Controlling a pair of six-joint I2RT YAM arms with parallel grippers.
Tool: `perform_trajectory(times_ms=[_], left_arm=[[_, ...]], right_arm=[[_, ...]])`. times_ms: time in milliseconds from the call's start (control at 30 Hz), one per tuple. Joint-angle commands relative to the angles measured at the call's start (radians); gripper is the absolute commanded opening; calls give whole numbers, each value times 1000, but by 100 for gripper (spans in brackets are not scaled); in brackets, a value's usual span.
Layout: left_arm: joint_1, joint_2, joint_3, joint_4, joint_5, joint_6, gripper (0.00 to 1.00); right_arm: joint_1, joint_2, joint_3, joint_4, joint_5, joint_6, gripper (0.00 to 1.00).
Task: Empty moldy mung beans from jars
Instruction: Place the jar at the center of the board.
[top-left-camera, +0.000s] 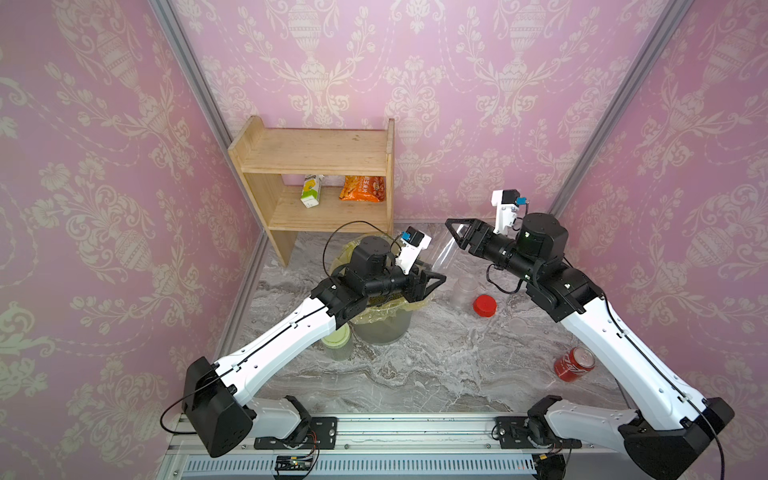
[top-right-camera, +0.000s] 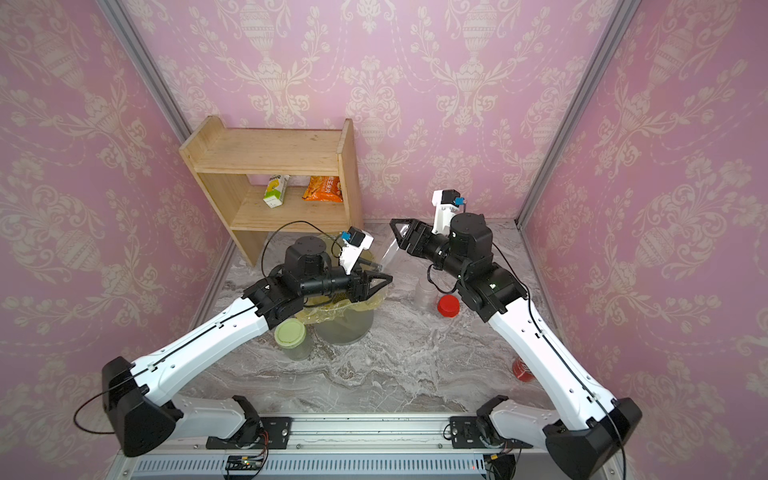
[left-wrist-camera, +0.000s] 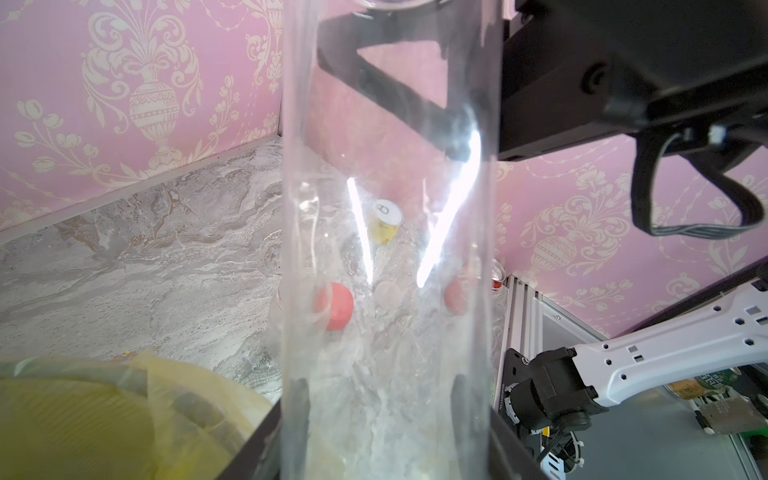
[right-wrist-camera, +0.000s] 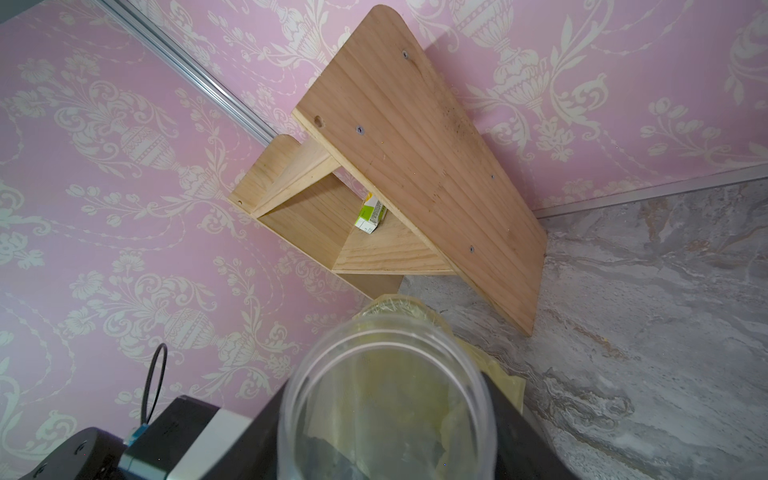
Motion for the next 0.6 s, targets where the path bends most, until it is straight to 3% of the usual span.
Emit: perform_trajectory(times_ms=[0, 267, 500, 533, 567], left_arm=[[10, -11, 32, 7, -2, 28, 55], [10, -6, 31, -2, -17, 38, 61], [9, -4, 22, -1, -46, 32, 84], [10, -8, 22, -3, -50, 32, 95], [10, -10, 20, -5, -56, 33, 99]], right_arm=[[2, 13, 23, -26, -42, -20, 62], [-10, -11, -10, -11, -23, -1, 50], [-16, -51, -41, -34, 65, 18, 46], [-16, -55, -37, -48, 81, 6, 46], [-16, -57, -32, -63, 95, -3, 45]])
